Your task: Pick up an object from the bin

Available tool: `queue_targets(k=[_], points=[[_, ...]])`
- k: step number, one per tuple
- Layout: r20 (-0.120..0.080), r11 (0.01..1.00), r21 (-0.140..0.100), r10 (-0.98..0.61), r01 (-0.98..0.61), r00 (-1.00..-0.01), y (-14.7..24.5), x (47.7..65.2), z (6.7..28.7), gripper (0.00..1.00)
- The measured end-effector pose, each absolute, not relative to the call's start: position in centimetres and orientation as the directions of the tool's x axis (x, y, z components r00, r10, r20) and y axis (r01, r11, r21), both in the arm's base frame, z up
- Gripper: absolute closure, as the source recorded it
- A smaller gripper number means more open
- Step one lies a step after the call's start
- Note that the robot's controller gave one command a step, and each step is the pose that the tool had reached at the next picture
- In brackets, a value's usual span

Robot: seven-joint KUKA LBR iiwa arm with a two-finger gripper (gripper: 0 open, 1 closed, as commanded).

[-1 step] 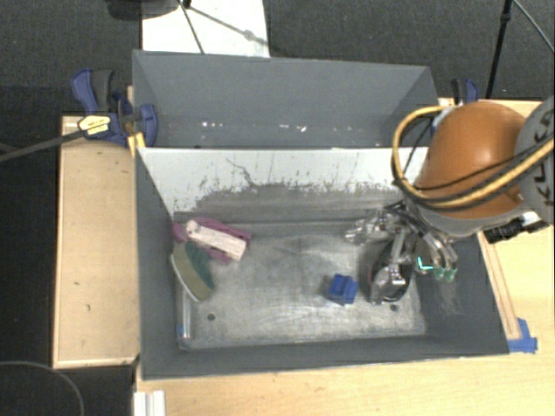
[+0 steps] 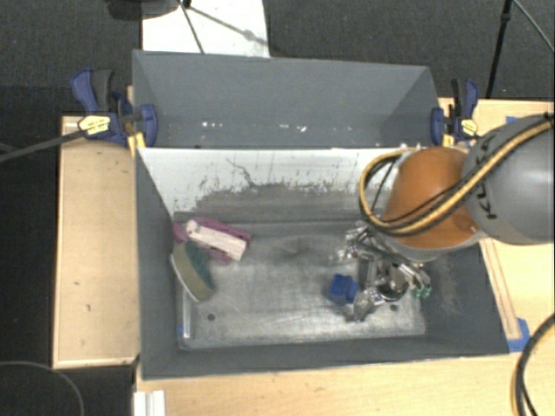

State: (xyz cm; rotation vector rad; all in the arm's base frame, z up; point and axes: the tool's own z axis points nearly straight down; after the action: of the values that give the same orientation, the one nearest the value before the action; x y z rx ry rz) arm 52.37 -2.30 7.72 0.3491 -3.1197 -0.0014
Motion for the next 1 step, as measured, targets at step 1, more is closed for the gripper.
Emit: queue_targets(k=[1], points=[[-0.003,0.975,-0.001,-0.221,-0.221,-0.975,-2.31,52.53,8.03,1.00]])
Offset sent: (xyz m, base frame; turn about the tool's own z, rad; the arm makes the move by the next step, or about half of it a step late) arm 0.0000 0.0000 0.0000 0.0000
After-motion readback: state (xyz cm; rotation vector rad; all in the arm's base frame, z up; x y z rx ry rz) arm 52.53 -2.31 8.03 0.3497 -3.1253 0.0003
